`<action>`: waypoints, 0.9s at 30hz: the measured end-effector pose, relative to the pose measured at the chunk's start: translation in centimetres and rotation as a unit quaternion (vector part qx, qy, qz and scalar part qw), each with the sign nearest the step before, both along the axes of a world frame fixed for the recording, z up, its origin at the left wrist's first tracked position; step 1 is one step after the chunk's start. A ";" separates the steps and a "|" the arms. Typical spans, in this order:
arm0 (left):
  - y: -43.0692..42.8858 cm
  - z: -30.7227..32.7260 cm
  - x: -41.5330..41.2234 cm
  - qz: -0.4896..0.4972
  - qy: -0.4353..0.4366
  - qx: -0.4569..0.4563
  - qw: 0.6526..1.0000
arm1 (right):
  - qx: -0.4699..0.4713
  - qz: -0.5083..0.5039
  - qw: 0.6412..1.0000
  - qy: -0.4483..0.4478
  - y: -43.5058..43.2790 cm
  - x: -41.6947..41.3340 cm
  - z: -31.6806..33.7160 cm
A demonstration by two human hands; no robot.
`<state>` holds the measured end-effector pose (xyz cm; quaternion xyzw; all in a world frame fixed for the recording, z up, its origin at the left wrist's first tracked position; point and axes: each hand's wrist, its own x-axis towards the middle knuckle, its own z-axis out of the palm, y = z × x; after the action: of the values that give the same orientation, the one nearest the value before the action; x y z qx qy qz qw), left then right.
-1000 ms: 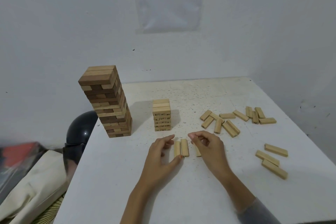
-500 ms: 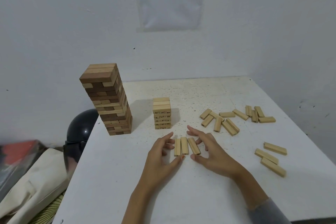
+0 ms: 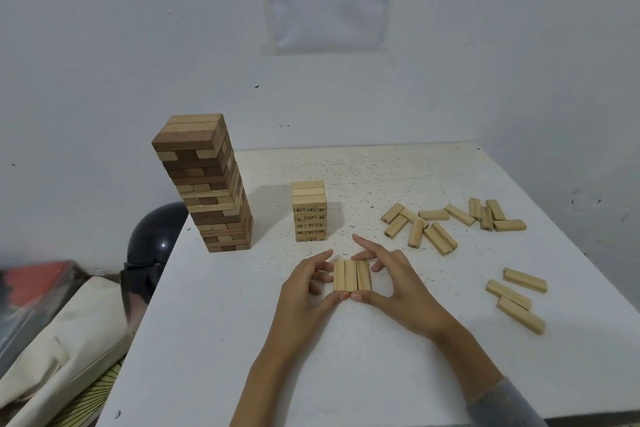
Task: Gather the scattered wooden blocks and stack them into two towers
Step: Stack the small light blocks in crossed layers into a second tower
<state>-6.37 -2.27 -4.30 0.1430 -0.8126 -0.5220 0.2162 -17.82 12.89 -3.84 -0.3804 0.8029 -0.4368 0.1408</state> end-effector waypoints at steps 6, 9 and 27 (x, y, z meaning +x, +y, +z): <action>-0.1 -0.2 0.0 0.000 0.004 0.011 1.000 | 0.008 0.006 1.000 0.007 0.3 0.1 -0.3; 0.0 -0.3 0.0 0.006 0.006 0.023 1.000 | 0.002 0.011 1.000 0.024 0.5 0.1 -0.3; 0.0 -0.1 0.1 0.012 -0.001 0.036 0.999 | -0.005 -0.019 1.000 0.003 0.4 0.0 -0.3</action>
<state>-6.22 -2.29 -4.41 0.1611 -0.7914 -0.5485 0.2164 -17.78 13.27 -4.15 -0.3667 0.8081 -0.4428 0.1280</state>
